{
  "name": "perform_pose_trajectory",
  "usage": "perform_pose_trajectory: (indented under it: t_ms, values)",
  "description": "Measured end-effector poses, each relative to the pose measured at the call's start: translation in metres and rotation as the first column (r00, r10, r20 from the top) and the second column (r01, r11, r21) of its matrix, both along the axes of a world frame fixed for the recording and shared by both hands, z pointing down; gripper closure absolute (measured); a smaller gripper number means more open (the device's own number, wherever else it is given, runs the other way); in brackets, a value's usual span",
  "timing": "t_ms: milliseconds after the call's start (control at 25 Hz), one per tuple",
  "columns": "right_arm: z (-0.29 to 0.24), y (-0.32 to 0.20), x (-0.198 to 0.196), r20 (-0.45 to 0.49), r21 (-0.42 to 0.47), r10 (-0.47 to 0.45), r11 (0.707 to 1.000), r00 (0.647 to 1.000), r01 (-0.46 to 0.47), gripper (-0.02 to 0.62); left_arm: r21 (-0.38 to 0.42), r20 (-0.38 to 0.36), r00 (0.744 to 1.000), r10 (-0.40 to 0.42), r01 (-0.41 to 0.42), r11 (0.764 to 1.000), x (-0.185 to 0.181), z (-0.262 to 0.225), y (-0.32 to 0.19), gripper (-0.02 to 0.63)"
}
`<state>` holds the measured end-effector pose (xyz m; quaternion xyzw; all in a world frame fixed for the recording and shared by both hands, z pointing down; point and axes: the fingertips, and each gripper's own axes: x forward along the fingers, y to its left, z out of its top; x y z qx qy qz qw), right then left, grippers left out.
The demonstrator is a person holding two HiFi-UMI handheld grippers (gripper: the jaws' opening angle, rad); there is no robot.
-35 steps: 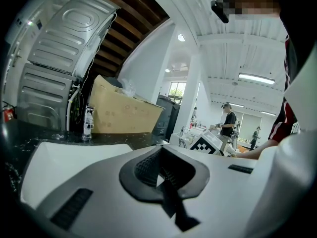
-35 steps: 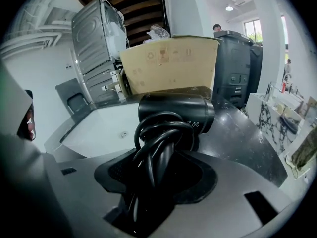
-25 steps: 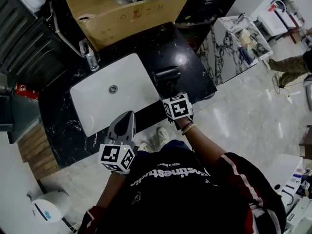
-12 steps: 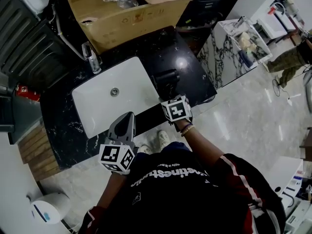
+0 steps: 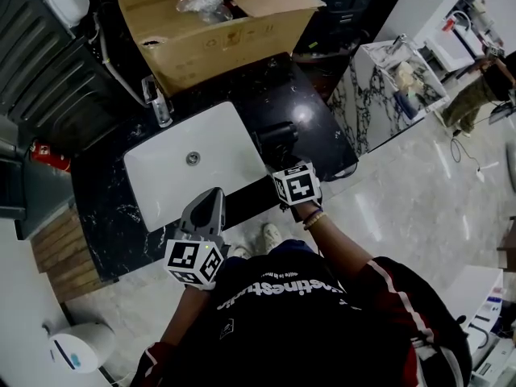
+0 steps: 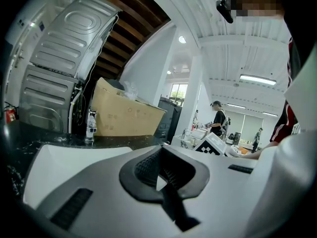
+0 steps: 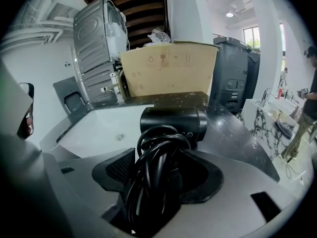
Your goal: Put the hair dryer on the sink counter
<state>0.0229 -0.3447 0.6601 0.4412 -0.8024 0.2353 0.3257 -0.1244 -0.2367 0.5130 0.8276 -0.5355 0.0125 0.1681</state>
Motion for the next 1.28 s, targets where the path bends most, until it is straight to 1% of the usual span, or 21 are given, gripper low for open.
perform_pose_trajectory:
  t_ms: [160,320,480,600,760,880,1120,1280]
  values:
    - [-0.015,-0.002,0.005,0.026,0.041,0.019,0.999,0.999,-0.02,0.325,0.01,0.005,1.0,0.01,-0.01,1.0,0.004,-0.002,-0.002,0.592]
    - [-0.04,-0.008,0.008,0.043,0.114,0.035,0.993,0.998,-0.039,0.325,0.021,0.01,1.0,0.016,-0.017,1.0,0.006,-0.007,-0.004,0.592]
    - [-0.071,-0.014,-0.001,0.085,0.193,0.02,0.981,0.996,-0.036,0.327,0.04,0.031,0.999,0.026,-0.028,0.999,0.007,-0.012,-0.008,0.592]
    - [-0.098,-0.017,-0.016,0.113,0.262,-0.013,0.965,0.994,-0.017,0.337,0.07,0.051,0.998,0.023,-0.026,0.997,0.005,-0.024,-0.012,0.592]
    - [-0.136,-0.016,-0.045,0.149,0.346,-0.1,0.937,0.984,0.042,0.352,0.124,0.076,0.997,-0.026,0.017,0.992,-0.015,-0.047,-0.021,0.592]
    - [-0.168,-0.013,-0.066,0.172,0.412,-0.16,0.908,0.972,0.076,0.357,0.168,0.091,0.993,-0.079,0.063,0.984,-0.037,-0.067,-0.03,0.592]
    - [-0.227,-0.001,-0.104,0.21,0.514,-0.277,0.847,0.938,0.135,0.389,0.255,0.083,0.98,-0.182,0.156,0.954,-0.077,-0.11,-0.039,0.592]
    - [-0.26,0.011,-0.129,0.231,0.566,-0.349,0.808,0.908,0.166,0.424,0.294,0.071,0.972,-0.225,0.195,0.936,-0.094,-0.132,-0.038,0.592]
